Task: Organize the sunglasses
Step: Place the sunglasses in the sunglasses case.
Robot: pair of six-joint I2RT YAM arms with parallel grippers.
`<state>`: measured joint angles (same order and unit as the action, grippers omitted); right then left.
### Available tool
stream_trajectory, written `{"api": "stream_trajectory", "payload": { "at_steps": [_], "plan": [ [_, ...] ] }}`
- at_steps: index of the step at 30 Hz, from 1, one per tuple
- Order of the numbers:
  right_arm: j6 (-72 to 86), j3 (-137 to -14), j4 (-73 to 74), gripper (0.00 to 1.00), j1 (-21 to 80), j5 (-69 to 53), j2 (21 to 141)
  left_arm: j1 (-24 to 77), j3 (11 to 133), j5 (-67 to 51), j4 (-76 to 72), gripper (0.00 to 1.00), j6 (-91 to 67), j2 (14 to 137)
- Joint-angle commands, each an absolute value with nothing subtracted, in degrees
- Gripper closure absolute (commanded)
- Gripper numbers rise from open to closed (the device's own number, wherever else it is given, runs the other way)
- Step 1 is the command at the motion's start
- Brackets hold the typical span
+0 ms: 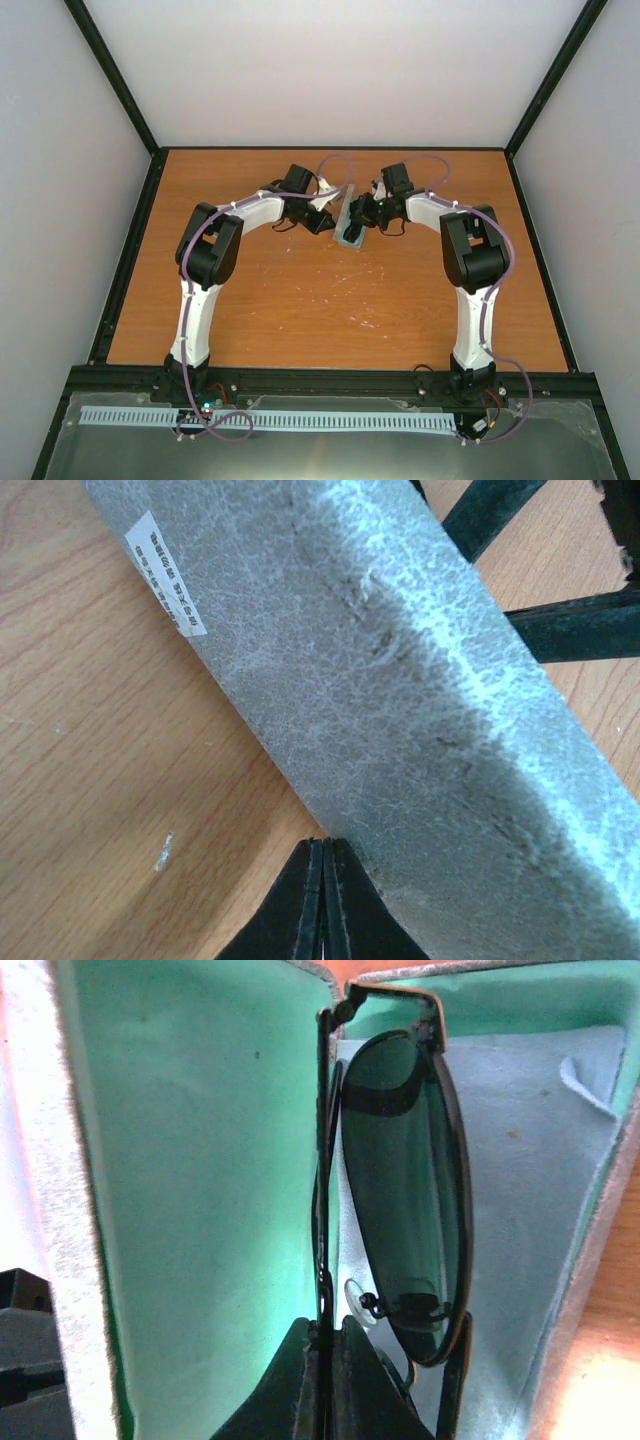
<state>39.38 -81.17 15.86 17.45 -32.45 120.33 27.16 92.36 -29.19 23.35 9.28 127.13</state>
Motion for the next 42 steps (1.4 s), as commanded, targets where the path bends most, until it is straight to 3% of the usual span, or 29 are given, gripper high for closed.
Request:
{"api": "stream_trajectory", "payload": {
  "at_steps": [1, 6, 11, 14, 19, 34, 37, 40, 42],
  "plan": [
    [38.28, -82.51, 15.77, 0.97, 18.18, -33.73, 122.81, 27.66, 92.14, -29.80, 22.33, 0.96, 8.41, 126.32],
    [37.50, -83.10, 17.46, 0.97, 18.19, -33.86, 124.88, 27.60, 92.02, -29.80, 22.16, 0.96, 8.43, 126.32],
    [36.55, -84.06, 19.19, 0.88, 18.19, -33.59, 126.02, 27.65, 92.00, -29.46, 22.19, 0.95, 8.49, 126.25],
    [35.78, -84.21, 20.60, 0.72, 18.19, -32.53, 125.01, 27.58, 91.78, -29.45, 22.19, 0.95, 8.53, 126.16],
    [34.74, -84.37, 22.33, 0.60, 18.17, -30.96, 122.77, 27.56, 91.85, -29.63, 21.98, 0.95, 8.39, 126.31],
    [33.60, -83.31, 25.40, 0.49, 17.85, -27.67, 116.39, 27.59, 91.66, -29.71, 21.63, 0.95, 8.44, 126.01],
    [33.83, -83.06, 24.88, 0.56, 17.64, -27.12, 116.53, 27.62, 91.56, -29.55, 21.77, 0.95, 8.39, 125.92],
    [33.58, -83.43, 25.31, 0.95, 17.42, -25.42, 116.85, 27.64, 91.40, -29.49, 21.72, 0.95, 8.44, 125.87],
    [33.21, -84.42, 26.31, 0.97, 17.40, -24.61, 117.67, 27.58, 91.33, -29.49, 21.73, 0.95, 8.46, 125.86]
  ]
}}
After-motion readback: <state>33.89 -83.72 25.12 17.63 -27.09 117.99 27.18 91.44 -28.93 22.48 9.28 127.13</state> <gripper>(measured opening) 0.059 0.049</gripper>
